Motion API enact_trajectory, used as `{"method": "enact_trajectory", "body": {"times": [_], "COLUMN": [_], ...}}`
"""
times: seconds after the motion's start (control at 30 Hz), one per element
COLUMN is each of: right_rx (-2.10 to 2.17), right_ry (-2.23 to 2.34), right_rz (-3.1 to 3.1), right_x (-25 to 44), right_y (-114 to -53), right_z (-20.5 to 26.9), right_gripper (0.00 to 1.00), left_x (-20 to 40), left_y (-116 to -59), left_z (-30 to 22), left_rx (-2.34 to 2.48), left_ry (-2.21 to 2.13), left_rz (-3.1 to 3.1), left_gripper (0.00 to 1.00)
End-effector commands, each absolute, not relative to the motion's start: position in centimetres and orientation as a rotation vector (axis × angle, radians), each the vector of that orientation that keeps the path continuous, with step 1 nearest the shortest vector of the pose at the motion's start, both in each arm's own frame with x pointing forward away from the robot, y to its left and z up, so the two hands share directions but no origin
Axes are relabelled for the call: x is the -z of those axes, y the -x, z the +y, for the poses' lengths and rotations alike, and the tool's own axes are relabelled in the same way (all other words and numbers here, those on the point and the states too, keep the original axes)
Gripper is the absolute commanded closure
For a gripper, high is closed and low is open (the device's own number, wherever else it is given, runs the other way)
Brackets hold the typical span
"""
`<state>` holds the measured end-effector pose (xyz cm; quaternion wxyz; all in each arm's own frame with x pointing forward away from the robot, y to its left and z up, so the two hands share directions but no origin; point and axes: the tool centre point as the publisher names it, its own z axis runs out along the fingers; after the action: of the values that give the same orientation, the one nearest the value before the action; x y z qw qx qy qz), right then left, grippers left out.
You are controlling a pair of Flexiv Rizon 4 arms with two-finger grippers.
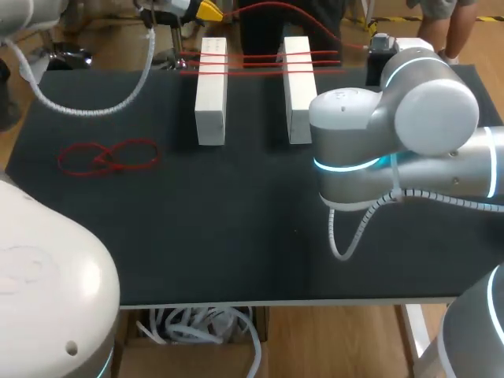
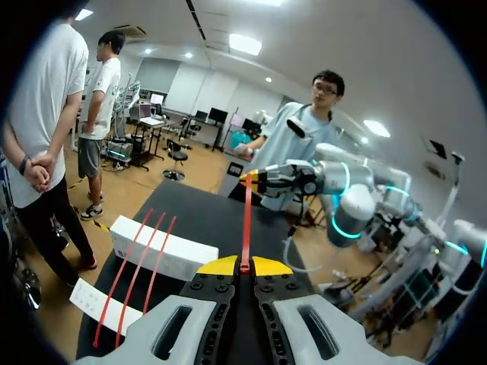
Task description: Grab the tape and strap the tape.
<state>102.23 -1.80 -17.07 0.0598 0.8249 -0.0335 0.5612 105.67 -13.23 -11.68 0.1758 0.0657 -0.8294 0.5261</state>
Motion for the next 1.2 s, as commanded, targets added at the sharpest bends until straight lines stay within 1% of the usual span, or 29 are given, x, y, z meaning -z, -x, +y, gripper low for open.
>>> {"method": "enact_trajectory", "body": {"times": [0.03,0.07,1.2], "right_rx": [-1.694,-1.694,-1.694], "right_ry": [-2.503,-2.503,-2.503], "right_rz": [-0.097,-0.097,-0.097], "right_x": [16.83,16.83,16.83], "right_y": [-102.19,-102.19,-102.19], "right_z": [-1.96,-1.96,-1.96], "right_gripper": [1.0,1.0,1.0], "left_x": [10.54,10.27,10.27], "left_y": [-105.0,-105.09,-105.09], "left_z": [-14.12,-14.39,-14.39], "left_rx": [-0.912,-0.859,-0.859], "left_ry": [-0.101,-0.075,-0.075], "left_rz": [-2.784,-2.817,-2.817], "left_gripper": [1.0,1.0,1.0]}}
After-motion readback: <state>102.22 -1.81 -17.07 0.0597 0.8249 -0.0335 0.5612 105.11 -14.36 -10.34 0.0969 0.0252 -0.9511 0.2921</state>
